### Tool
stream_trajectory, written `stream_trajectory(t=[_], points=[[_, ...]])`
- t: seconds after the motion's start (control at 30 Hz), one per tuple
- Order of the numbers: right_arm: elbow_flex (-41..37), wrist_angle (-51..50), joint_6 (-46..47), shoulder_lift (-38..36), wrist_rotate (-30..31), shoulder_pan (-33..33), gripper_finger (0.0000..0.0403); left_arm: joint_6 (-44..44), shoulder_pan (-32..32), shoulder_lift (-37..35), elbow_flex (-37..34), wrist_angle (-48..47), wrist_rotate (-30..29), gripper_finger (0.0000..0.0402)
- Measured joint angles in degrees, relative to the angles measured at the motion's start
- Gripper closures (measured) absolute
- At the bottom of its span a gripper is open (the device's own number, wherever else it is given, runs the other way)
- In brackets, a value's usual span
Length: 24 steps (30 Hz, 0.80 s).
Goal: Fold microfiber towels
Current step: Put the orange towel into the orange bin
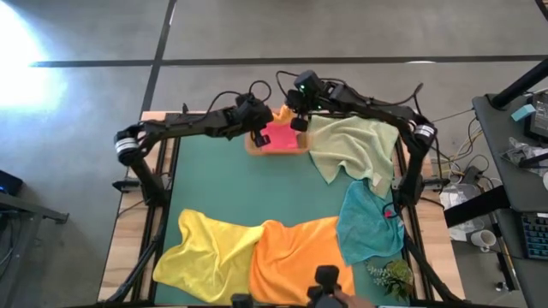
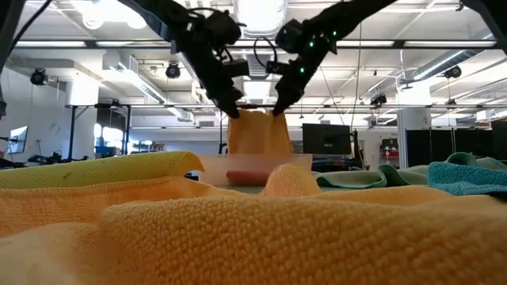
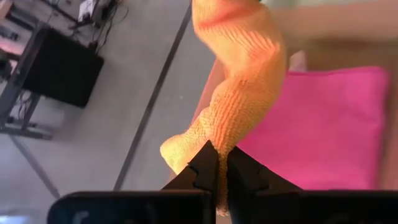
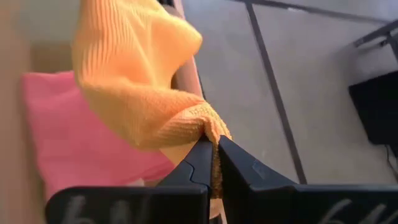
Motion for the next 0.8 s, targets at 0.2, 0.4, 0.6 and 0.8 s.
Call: stream_trajectory(t=[0.2,0.4,0.6,0.8], points=[[0.00,3.88,-0.72,3.14,-0.11,-1.73,0.0394,1.43,2.46,2.36,1.29,1.50,-0.02,0.0401],[-0.22,3.59,0.02,4.77,-1.27,-1.76,0.0394,2.88,2.70,3.17,1.42,1.19,-0.17,0.0401],[-0.33,-0.70,4.54,4.82,-4.91,-1.58,0.0394,2.38,2.25,2.92,1.32,-2.36,1.19,0.0401],[-0.33,-4.75,6.71,4.77,-7.22,-1.50,0.0394,0.90,2.07,2.84,1.32,-5.12,5.72,0.0401]])
